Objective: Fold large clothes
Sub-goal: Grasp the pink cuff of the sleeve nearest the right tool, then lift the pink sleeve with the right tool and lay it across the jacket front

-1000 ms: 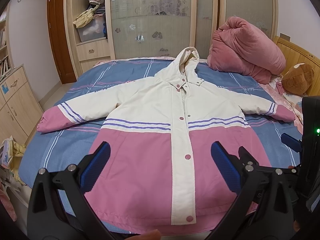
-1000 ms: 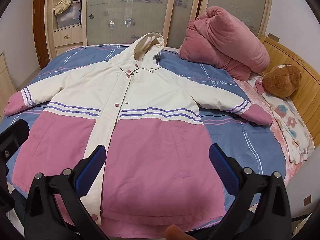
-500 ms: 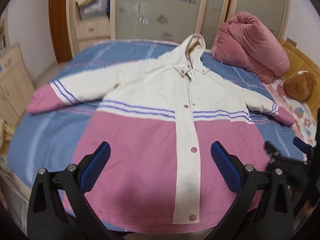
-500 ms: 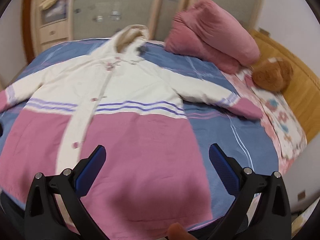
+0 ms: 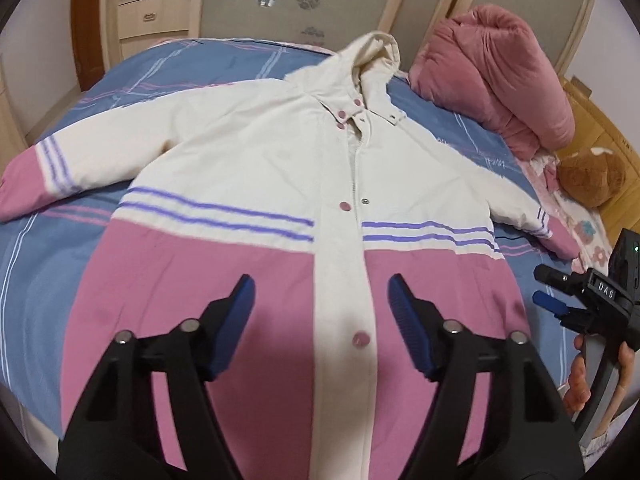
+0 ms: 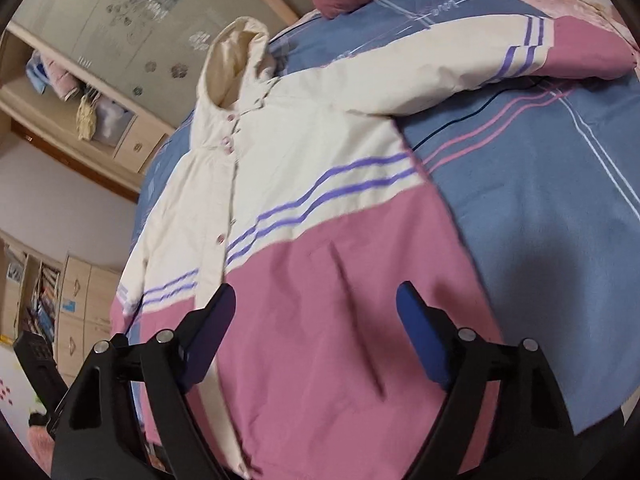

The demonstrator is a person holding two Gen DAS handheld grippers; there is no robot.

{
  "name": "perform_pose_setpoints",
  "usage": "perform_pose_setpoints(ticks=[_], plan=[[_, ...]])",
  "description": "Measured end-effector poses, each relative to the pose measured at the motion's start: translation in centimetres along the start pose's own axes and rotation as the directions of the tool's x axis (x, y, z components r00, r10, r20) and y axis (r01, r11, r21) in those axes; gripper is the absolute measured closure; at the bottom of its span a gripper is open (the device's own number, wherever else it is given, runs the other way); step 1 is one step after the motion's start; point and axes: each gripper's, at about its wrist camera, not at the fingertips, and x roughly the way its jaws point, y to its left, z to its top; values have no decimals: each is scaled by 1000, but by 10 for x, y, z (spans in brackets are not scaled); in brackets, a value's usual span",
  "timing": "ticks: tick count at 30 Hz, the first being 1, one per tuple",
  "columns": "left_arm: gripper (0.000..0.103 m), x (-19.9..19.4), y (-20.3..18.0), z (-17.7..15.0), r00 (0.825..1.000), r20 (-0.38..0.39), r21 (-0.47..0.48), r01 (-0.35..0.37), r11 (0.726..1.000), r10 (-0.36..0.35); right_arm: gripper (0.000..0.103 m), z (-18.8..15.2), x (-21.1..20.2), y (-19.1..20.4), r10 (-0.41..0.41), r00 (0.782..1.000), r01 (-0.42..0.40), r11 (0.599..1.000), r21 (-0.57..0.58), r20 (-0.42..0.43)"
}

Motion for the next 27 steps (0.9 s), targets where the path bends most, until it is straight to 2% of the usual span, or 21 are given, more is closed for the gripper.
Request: perform_pose_setpoints(ticks=[1,3,5,7,8,10,11,12,13,14,15,18,20,22,23,25,26,27], plan=[[15,5,-4,2,1000,-6,3,-4,1000,4,19,7,2,-7,7,1000,-7,1000,21,8],[10,19,-13,6,1000,-23,10,-3,1000,3,19,28,4,-27,18,999,-20,997,77,36],[10,35,-27,12,998,-54,22,30,999,-29,19,55,5,-52,-10,994,-5,990,139,106],[10,57,-43,17,995,-77,31,62,998,-60,19,81,13,-77,-28,991,2,980,199,132],[12,64,-48,17,995,-83,40,64,997,-60,19,90,18,-87,-8,991,-22,975,220,134],[34,88,-63,16,991,-122,82,58,995,-48,19,109,34,-103,39,994,-65,964,258,104],[41,100,-68,14,986,-154,93,71,993,-56,28,118,43,-111,45,995,-69,959,276,93],[56,110,-71,12,979,-188,88,95,992,-77,34,127,50,-117,24,996,-49,955,292,87],[63,124,-71,10,966,-231,63,130,990,-112,38,133,52,-123,2,996,-31,952,303,94],[63,132,-70,9,958,-254,42,148,988,-132,44,143,48,-135,-25,991,-19,946,322,132],[64,138,-70,9,955,-263,33,152,988,-138,44,148,43,-143,-37,986,-21,940,339,164],[63,146,-71,10,962,-247,72,141,987,-119,44,170,14,-184,-127,955,0,905,426,268],[63,151,-75,11,965,-241,97,135,986,-109,43,188,2,-221,-204,938,45,873,485,280],[63,154,-79,9,966,-237,113,129,985,-99,43,197,-2,-259,-271,928,83,820,566,256],[63,156,-81,9,967,-236,120,126,985,-95,43,199,-3,-277,-257,930,56,806,590,262],[62,157,-82,8,968,-236,126,124,984,-92,44,197,-5,-298,-173,932,-64,785,616,319],[62,156,-80,8,968,-235,126,125,984,-93,53,194,-12,-303,-164,922,-106,765,636,351],[62,157,-80,8,968,-234,126,127,984,-95,76,194,-16,-300,-175,916,-102,768,632,361]])
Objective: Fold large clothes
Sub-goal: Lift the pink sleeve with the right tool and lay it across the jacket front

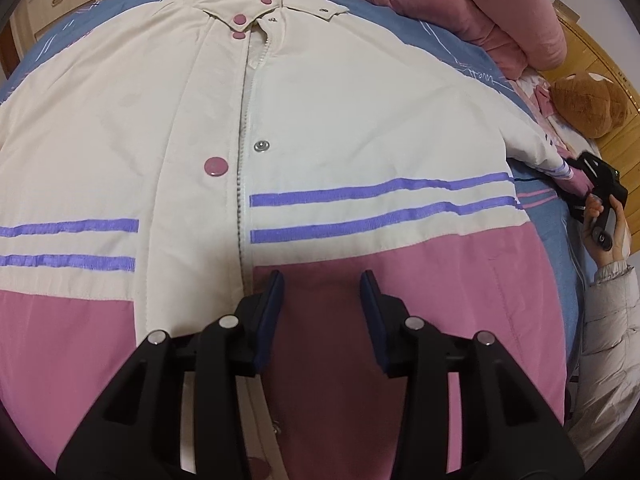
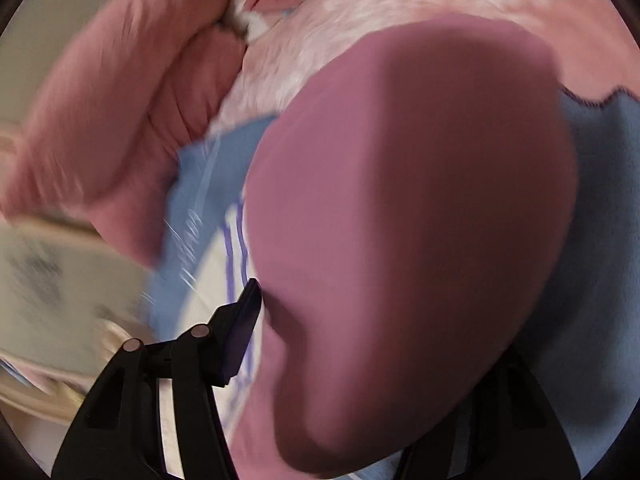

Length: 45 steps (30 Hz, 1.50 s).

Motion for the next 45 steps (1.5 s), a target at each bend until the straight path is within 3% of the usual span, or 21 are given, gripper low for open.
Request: perform_pose_setpoints(ticks=[2,4,6,8,11,14,17,19,20,21,24,27,30,34,36,37,39,40,42,43,45], plan=[[62,1,2,1,1000,3,-2,5,1000,-5,90,-3,-16,14,52,998,-50,998,-41,44],[62,1,3,1,1000,5,-12,12,1000,-12,93,-10,-39,36,175,981,-170,983,-72,79],[62,-1,3,0,1000,11,-14,16,1000,-16,93,-29,-60,74,370,929,-364,924,-114,32],[62,-8,5,0,999,18,-28,30,999,-29,93,-57,-80,117,495,867,-497,847,-187,-61],[53,-22,12,-1,998,49,-55,30,998,-28,93,-125,-97,195,582,772,-636,706,-313,-257],[50,-40,22,1,995,97,-85,10,996,-1,93,-219,-100,263,555,676,-736,543,-405,-484],[49,-56,38,2,991,133,-119,-10,993,26,88,-301,-86,299,435,643,-761,450,-467,-630],[42,-65,50,1,988,148,-145,-28,989,50,69,-341,-71,312,342,619,-774,415,-477,-707],[39,-70,57,1,985,157,-160,-43,986,68,45,-358,-69,311,312,608,-780,408,-475,-730],[36,-74,64,0,982,166,-175,-61,983,91,31,-368,-65,310,293,612,-775,404,-485,-735],[35,-80,80,3,976,174,-202,-92,975,128,17,-363,-64,304,292,634,-760,402,-510,-716],[35,-86,91,6,974,178,-225,-97,969,139,17,-349,-70,287,282,687,-709,459,-535,-669],[28,-86,101,14,980,148,-251,-92,964,132,17,-331,-68,266,216,779,-592,564,-576,-588],[24,-79,115,26,993,77,-273,-69,960,94,17,-313,-54,230,134,836,-478,657,-583,-533],[23,-74,121,31,991,72,-280,-85,956,110,17,-307,-39,222,92,844,-436,691,-577,-528],[22,-70,126,35,985,75,-305,-123,944,153,17,-307,-33,214,72,839,-420,715,-559,-539],[22,-55,136,40,981,39,-357,-164,920,190,17,-307,-17,197,70,791,-439,757,-484,-608],[24,-48,137,41,987,18,-372,-143,917,161,17,-307,-14,192,72,772,-447,767,-459,-632],[35,-35,136,45,999,-6,-388,-44,921,45,17,-307,-6,183,56,757,-431,792,-432,-651],[48,-29,133,47,998,-28,-384,-63,921,57,17,-305,-3,179,44,764,-413,801,-435,-644],[60,-28,125,53,993,-18,-323,-120,939,120,17,-303,-5,178,39,772,-398,808,-434,-635]])
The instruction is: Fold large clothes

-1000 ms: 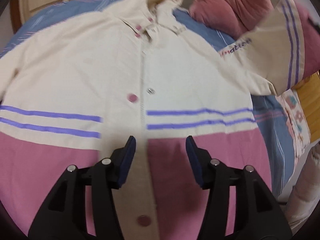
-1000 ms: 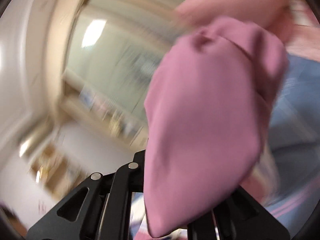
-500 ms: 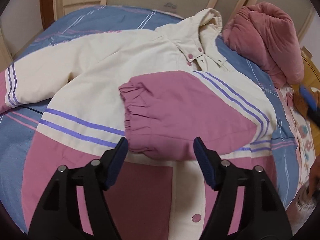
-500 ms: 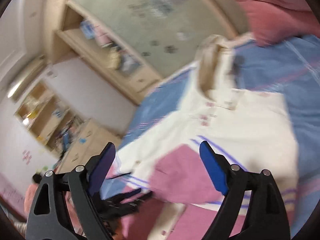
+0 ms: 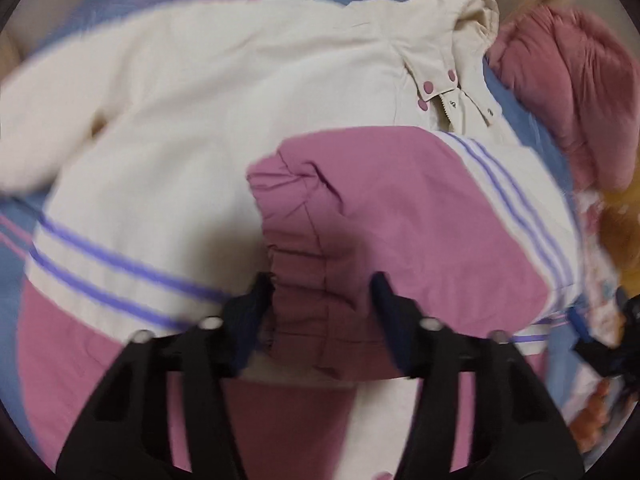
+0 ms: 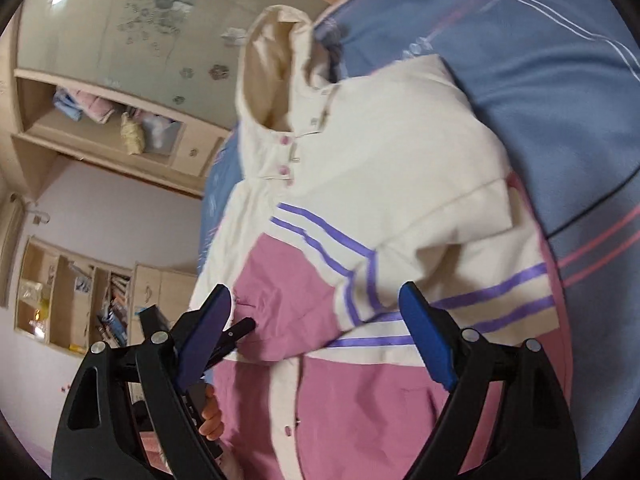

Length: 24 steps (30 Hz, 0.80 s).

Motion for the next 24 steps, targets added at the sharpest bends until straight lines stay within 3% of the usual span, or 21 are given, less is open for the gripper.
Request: perform_pose_setpoints(ticks=[2,4,6,10,15,17,19,20,22,24], plan=[[69,-2,-7,7,1000,18,50,-26,998,25,17,-1,-5,-1,21,1000,-21,1000,13,16],[73,-7,-6,15,1000,20,47,1,999,-2,17,-1,-10,-2,29,999,-30,999,12,42],[75,-20,-8,25,995,95,80,3,997,-11,17,1,-12,-2,-5,998,5,1000,5,70],[75,-27,-14,45,987,159,90,-25,996,10,17,6,-9,-9,-1,998,-2,998,55,58],[75,-31,-16,59,983,179,82,8,997,-23,17,13,12,-22,121,992,-116,982,149,-25],[75,-35,-20,60,979,200,92,13,996,-31,17,17,30,-27,118,991,-107,978,179,-54],[75,-38,-20,62,976,214,97,10,995,-31,17,24,41,-38,105,994,-99,972,215,-17],[75,-37,-20,63,977,213,93,2,996,-22,19,26,39,-43,115,993,-120,965,232,35],[75,-31,-18,65,979,203,77,-10,997,-6,39,30,23,-53,89,978,-131,966,224,187],[75,-25,-14,67,980,197,69,-13,998,-1,67,29,10,-58,20,965,-77,974,214,261]])
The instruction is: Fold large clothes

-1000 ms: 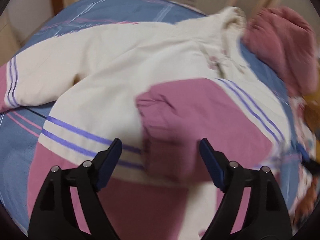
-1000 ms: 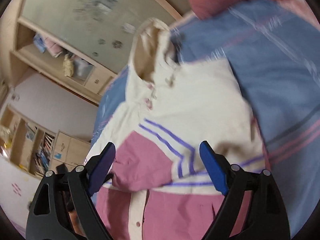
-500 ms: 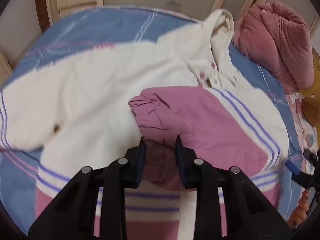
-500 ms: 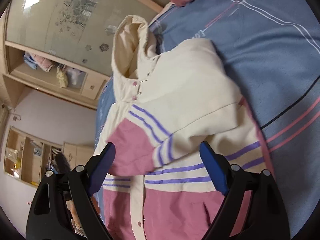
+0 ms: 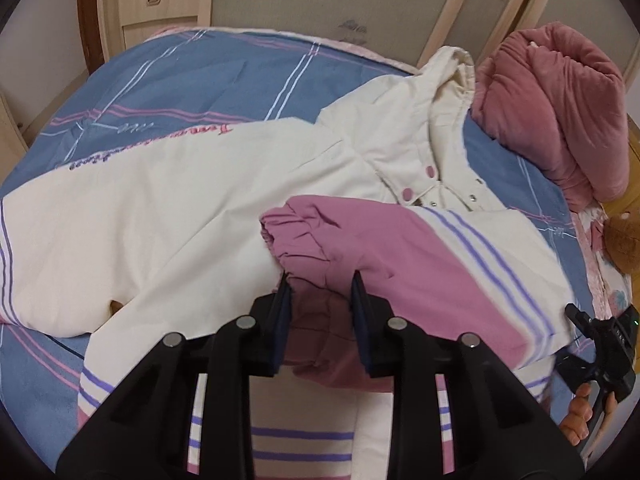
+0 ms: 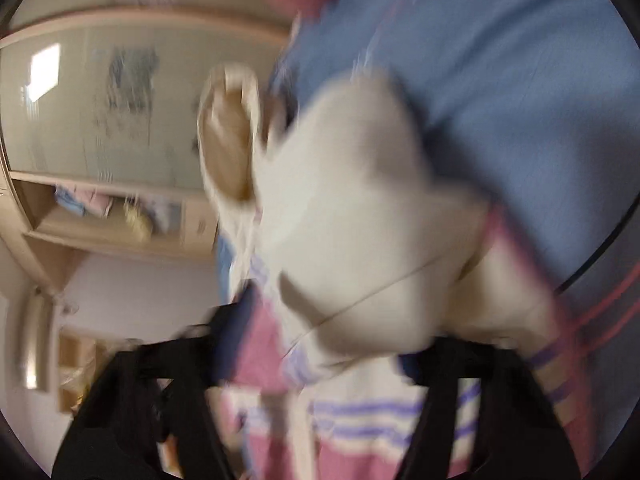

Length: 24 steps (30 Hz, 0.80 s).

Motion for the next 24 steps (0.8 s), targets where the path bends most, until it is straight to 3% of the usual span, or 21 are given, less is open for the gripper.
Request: perform_pose_setpoints(ticks=[2,7,10,11,12,17,19,21,24], plan=[[75,9,1,0,1000,-5,3,1,1000,-1,73,-2,-7,-8,-57,998,57,998,2,25],[75,26,-9,0,997,9,36,-74,997,73,75,-14,0,-9,-191,981,186,978,-94,-44],[74,34,-11,-1,991,29,58,-129,990,127,59,-24,-3,3,-256,962,235,953,-189,-94],[74,36,-11,-3,991,27,61,-135,989,133,51,-28,-9,10,-281,953,251,941,-229,-109],[73,38,-11,-4,990,25,64,-139,988,137,49,-33,-18,20,-283,953,246,930,-273,-106],[70,51,-5,-9,989,0,58,-144,988,145,49,-54,-36,82,-261,965,229,809,-541,18],[70,53,-2,-10,990,-6,49,-139,989,140,49,-47,-19,91,-322,942,315,745,-588,97],[68,54,-1,-11,990,-6,54,-140,989,140,49,-33,12,84,-399,912,377,715,-589,99],[66,58,4,-10,991,-21,48,-129,990,130,50,-19,44,56,-462,886,407,730,-550,41]])
